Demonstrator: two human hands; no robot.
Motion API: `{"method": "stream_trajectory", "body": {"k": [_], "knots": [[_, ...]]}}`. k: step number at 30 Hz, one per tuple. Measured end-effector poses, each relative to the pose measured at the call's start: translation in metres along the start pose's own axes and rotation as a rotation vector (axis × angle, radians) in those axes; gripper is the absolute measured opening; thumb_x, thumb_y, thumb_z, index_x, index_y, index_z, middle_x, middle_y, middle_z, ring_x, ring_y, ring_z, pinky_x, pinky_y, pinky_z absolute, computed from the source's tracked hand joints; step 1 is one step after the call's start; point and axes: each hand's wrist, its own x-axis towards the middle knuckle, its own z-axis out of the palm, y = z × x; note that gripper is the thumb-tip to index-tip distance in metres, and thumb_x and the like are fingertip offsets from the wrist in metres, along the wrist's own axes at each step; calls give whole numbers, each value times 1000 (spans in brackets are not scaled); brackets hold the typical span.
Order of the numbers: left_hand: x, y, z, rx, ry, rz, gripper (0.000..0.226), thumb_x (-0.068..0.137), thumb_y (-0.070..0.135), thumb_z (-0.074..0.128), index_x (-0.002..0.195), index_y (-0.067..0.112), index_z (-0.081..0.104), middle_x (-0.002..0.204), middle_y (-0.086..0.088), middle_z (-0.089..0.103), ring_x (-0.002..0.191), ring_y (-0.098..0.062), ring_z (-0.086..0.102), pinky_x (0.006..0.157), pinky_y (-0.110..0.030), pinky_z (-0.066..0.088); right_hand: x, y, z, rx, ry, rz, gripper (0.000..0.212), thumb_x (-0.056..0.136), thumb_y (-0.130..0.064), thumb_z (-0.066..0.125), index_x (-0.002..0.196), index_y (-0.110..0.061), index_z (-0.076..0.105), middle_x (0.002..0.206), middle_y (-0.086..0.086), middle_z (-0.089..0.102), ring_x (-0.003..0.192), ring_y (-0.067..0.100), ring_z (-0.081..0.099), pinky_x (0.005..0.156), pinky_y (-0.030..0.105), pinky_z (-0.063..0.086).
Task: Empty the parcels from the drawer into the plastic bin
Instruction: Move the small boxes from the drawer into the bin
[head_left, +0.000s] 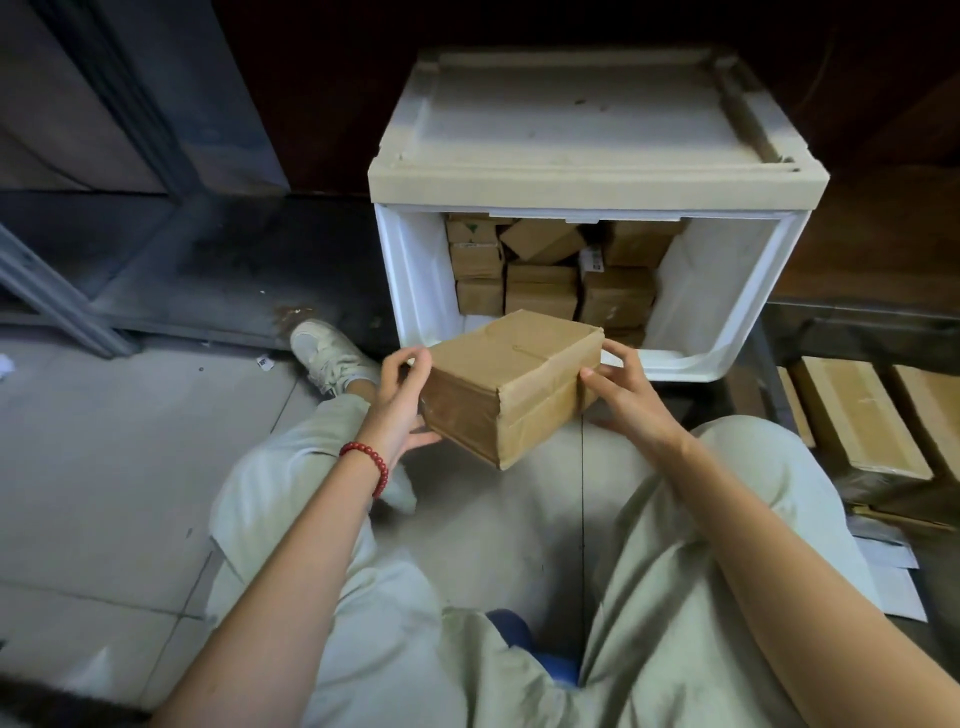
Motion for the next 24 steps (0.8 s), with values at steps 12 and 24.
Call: {"method": "stream_trajectory", "body": {"k": [12,24], "knots": [[-3,-11,1,574,-73,410,126,42,64,82,148,31,23,147,21,16,122,3,39,91,-15,45,2,3,-3,-10,74,55,51,95,-42,54,141,-32,36,113,-5,52,110,18,51,86,36,43],[7,-17,-9,614,66,244,99,46,81,68,135,44,42,130,4,54,111,-19,59,93,-43,52,4,1,-5,74,148,25,39,94,-46,54,123,-21,52,98,-6,56,87,11,52,73,26,41]]}}
